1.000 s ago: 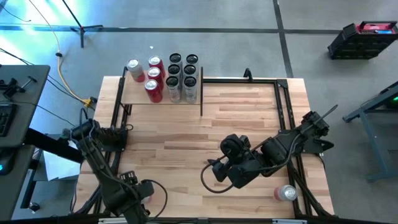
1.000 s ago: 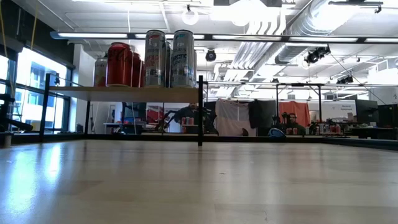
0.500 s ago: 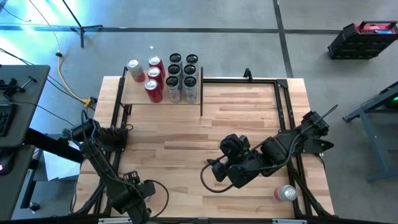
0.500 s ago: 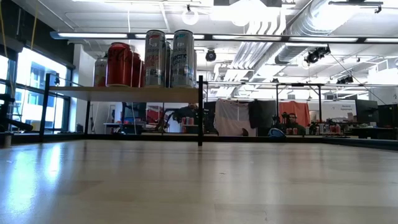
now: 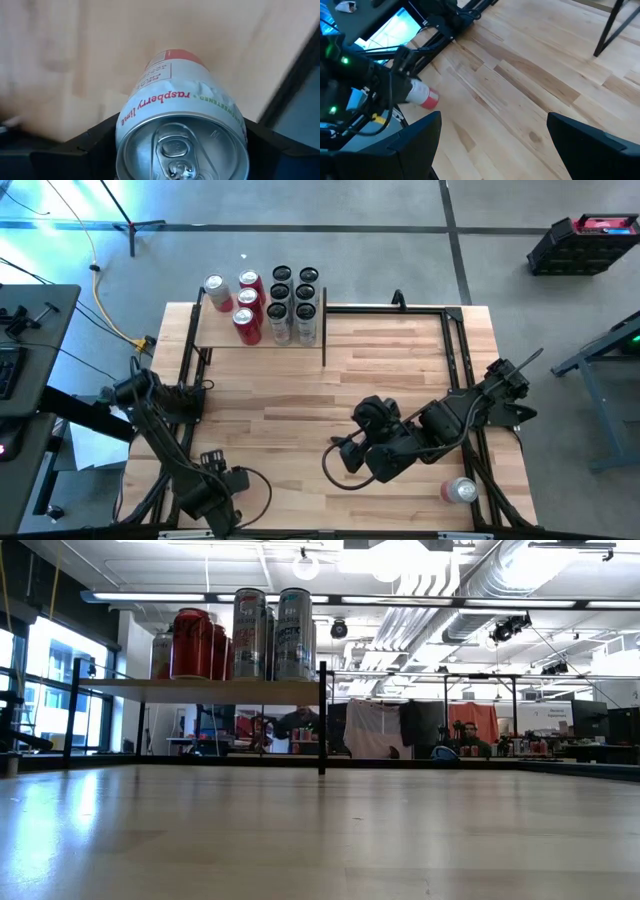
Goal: Place canned beverage on shelf
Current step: Put the left pink soda can on the shelf aligned with the other pink soda can
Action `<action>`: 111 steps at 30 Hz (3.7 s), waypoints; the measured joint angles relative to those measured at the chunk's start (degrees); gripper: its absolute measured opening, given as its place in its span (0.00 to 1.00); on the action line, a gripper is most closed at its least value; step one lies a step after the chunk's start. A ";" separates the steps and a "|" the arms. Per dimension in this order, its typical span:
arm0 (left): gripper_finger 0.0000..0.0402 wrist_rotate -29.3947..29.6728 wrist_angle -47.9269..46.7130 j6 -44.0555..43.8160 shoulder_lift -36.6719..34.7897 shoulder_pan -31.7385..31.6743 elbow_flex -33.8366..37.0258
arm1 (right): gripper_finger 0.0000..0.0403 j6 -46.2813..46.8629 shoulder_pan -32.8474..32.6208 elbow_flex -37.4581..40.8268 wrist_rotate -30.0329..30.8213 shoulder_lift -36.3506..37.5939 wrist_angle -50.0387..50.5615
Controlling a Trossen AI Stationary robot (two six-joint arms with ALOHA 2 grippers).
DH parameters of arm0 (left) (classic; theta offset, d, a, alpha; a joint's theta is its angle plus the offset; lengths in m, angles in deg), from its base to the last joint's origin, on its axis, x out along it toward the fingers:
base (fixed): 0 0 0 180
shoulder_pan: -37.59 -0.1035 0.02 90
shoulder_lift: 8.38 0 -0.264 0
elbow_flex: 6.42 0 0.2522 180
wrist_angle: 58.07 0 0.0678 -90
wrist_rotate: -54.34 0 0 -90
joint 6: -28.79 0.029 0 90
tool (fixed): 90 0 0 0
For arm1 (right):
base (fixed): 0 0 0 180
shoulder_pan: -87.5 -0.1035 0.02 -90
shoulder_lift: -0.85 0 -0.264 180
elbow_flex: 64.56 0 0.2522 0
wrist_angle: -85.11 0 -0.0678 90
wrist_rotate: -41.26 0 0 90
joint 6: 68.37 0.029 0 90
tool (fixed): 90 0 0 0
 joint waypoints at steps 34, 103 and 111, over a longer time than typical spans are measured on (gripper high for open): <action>0.71 0.68 -19.30 34.26 -43.78 -48.92 9.61 | 0.86 -23.64 5.00 -0.11 4.92 2.64 -3.53; 0.73 14.38 -16.40 86.28 -35.22 -103.23 1.48 | 0.86 -50.04 27.90 -0.13 -8.11 12.66 -13.15; 0.82 14.56 -15.98 84.39 -35.22 -103.23 1.48 | 0.86 -51.11 26.81 -0.13 -8.10 12.66 -12.83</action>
